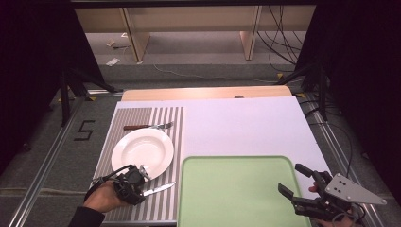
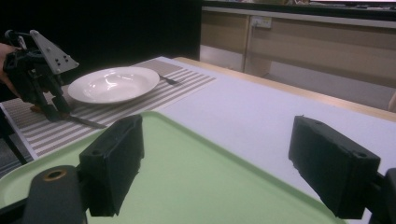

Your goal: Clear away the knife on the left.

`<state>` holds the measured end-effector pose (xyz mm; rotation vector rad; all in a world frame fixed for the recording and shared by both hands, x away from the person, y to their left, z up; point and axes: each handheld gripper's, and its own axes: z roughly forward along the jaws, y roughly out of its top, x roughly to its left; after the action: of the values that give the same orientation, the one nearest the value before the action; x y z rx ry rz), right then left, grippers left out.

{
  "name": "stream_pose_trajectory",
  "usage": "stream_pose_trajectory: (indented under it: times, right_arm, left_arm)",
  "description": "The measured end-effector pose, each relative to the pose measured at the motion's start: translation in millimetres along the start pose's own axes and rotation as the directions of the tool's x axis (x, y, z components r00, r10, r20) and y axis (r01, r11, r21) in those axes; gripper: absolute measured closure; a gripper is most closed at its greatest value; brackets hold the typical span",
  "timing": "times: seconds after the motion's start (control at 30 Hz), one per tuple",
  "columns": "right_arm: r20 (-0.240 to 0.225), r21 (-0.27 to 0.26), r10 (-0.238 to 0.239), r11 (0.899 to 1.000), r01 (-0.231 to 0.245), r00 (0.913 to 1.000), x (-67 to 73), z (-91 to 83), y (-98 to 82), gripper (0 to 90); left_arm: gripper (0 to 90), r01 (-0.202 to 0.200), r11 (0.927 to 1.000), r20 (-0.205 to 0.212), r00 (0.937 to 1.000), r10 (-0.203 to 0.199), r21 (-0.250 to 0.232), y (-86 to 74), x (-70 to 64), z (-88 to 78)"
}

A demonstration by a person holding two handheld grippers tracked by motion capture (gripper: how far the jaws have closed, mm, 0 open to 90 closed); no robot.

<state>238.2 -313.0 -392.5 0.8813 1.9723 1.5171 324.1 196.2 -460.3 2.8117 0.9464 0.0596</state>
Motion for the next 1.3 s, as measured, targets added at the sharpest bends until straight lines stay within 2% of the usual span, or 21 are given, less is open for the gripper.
stream_pose_trajectory:
  times: [0.07,0.13,0.27,0.33,0.47,0.57,0.7,0.73,0.83,0.97,1.0,1.03,1.07,1.13,1.17,1.3]
  right_arm:
    - [-0.002,0.006,-0.002,1.0,0.002,1.0,0.2,0.0,0.0,19.2]
    - [-0.001,0.005,-0.002,1.0,0.002,1.0,0.1,0.2,0.0,19.2]
    - [0.0,0.004,-0.005,1.0,0.005,1.0,0.4,-0.1,0.0,19.3]
    - [-0.001,0.004,-0.005,1.0,0.005,1.0,0.4,-0.1,0.0,19.3]
    - [0.002,0.004,-0.004,1.0,0.004,1.0,-0.1,-0.1,0.1,19.3]
    - [0.002,0.006,-0.004,1.0,0.004,1.0,0.0,0.3,-0.2,19.3]
    - [0.001,0.007,-0.005,1.0,0.005,1.0,0.3,0.2,-0.1,19.4]
    - [0.001,0.007,-0.005,1.0,0.005,1.0,0.3,0.2,-0.1,19.4]
    - [0.0,0.007,-0.003,1.0,0.003,1.0,0.5,0.1,0.0,19.3]
    - [0.001,0.004,-0.005,1.0,0.005,1.0,0.2,0.0,0.1,19.3]
    - [0.001,0.004,-0.004,1.0,0.004,1.0,0.1,0.0,0.1,19.3]
    - [0.002,0.004,-0.005,1.0,0.005,1.0,0.1,-0.1,0.0,19.3]
    - [0.001,0.005,-0.005,1.0,0.005,1.0,0.1,0.0,0.0,19.3]
    - [0.001,0.002,-0.007,1.0,0.007,1.0,0.2,-0.2,0.1,19.3]
    - [0.001,0.002,-0.007,1.0,0.007,1.0,0.3,-0.4,0.2,19.3]
    - [0.002,-0.001,-0.005,1.0,0.005,1.0,-0.2,-0.3,0.3,19.4]
  left_arm:
    - [69.2,-0.014,0.9998,0.0,0.9999,0.014,0.016,1.2,0.7,-0.2]
    - [76.0,-0.023,0.9995,0.003,0.9997,0.023,0.021,1.5,1.2,-0.4]
    - [76.9,-0.036,0.9989,0.001,0.9993,0.036,0.028,1.9,-0.3,-0.8]
    - [76.9,-0.028,0.9993,0.012,0.9996,0.027,0.025,1.5,-0.1,-1.8]
    - [77.1,-0.016,0.9998,0.026,0.9995,0.017,-0.01,1.2,-1.7,-7.5]
    - [77.2,-0.016,0.9997,0.031,0.9994,0.016,-0.018,2.0,-3.3,-10.9]
    - [77.1,0.004,0.9963,0.064,0.9979,0.001,-0.086,5.7,-7.8,-22.9]
    - [77.1,0.004,0.9963,0.064,0.9979,0.001,-0.086,5.7,-7.8,-22.9]
    - [77.1,0.007,0.9884,0.108,0.9941,0.009,-0.152,13.3,-16.4,-30.6]
    - [77.1,0.019,0.9826,0.096,0.9954,-0.001,-0.185,21.8,-24.7,-36.5]
    - [77.1,0.019,0.9793,0.098,0.9952,0.001,-0.201,24.7,-28.0,-38.8]
    - [77.1,0.023,0.9705,0.115,0.9934,0.005,-0.24,30.2,-31.9,-43.3]
    - [77.1,0.031,0.9674,0.121,0.9926,0.0,-0.252,33.0,-33.7,-45.0]
    - [77.1,0.031,0.9639,0.14,0.9901,0.007,-0.265,38.9,-36.7,-47.2]
    - [77.1,0.03,0.9611,0.137,0.9906,0.008,-0.275,41.5,-38.6,-47.9]
    - [77.1,0.008,0.9603,0.14,0.9896,0.033,-0.279,52.4,-44.7,-49.0]
